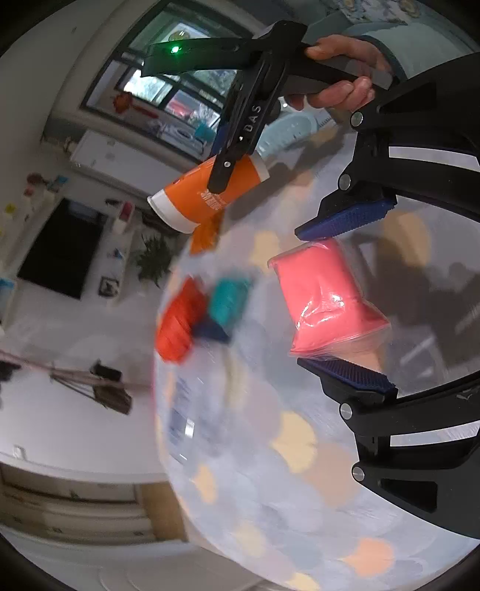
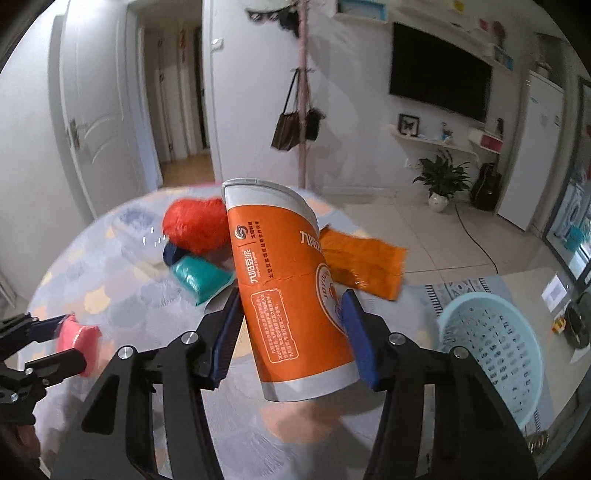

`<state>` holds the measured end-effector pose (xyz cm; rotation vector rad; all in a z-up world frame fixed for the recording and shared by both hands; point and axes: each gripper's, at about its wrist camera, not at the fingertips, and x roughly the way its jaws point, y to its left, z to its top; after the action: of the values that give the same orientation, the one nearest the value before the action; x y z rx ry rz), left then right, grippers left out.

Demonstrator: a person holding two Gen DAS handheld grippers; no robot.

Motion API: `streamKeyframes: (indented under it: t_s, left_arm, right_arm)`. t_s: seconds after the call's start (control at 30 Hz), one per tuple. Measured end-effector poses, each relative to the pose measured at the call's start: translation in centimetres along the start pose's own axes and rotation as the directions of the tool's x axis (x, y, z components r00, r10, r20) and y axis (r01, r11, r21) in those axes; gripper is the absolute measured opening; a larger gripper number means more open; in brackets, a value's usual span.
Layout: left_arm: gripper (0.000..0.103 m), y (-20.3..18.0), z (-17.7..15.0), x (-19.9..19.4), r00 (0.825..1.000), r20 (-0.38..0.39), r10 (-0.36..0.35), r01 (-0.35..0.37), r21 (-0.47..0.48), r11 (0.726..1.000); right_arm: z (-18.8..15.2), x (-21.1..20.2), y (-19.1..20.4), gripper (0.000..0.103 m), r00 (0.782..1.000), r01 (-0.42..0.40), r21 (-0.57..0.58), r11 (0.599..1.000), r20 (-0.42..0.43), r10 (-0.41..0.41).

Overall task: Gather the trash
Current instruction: 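Grasp the pink packet with the left tool while the right tool grasps the orange cup, then carry the pink packet and orange cup over the blue basket and release both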

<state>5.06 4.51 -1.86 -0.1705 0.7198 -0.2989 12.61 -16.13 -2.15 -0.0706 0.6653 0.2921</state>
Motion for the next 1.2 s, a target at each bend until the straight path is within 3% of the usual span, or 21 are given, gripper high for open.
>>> streamKeyframes:
  t_s: [0.27,0.6,0.87,1.2]
  left_arm:
    - [0.06,-5.4,4.2,1.7,0.995,0.039,-0.087,0.082,0.105,0.991]
    - [0.06,-14.5,8.8,8.9,0.97,-0.009,-0.242,0.24,0.172,0.956]
    - [0.06,-21.2,9.7,16.0,0.945,-0.114,-0.308,0.326,0.206,0.923]
    - [0.06,-24.5,7.9,24.3,0.911,-0.255,-0.323,0.37,0.162,0.915]
  right_arm:
    - [0.9,-5.6,-5.9,0.051,0.989,0.071,0.108,0.992,0.119,-0.084]
    - [-0.9,-8.4,-15.7,0.051,0.966,0.171,0.296,0.94,0.14,-0.219]
    - [-4.2,-5.7,-23.7,0.051,0.955,0.267,0.493,0.828,-0.019,-0.297]
    - [-9.4,-0.7,-29.5,0.052,0.945,0.326,0.626,0.708,-0.202,-0.257]
